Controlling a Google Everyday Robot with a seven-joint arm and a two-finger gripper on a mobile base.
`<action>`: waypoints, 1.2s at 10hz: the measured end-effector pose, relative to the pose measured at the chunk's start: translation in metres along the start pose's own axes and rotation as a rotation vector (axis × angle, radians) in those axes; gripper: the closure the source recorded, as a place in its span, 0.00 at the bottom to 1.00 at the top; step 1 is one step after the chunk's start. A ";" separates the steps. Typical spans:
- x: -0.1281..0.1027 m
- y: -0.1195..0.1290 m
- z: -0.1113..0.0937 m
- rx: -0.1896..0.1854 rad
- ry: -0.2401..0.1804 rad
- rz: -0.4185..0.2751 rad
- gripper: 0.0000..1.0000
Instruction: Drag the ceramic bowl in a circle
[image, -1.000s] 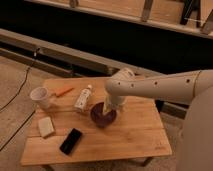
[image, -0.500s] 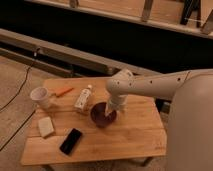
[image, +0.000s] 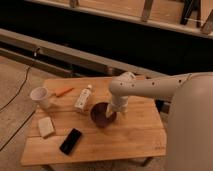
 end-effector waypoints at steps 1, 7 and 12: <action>-0.001 0.003 0.003 -0.007 0.006 -0.003 0.35; -0.007 0.018 0.016 -0.028 0.029 -0.008 0.35; -0.016 0.012 0.030 -0.007 0.080 0.023 0.52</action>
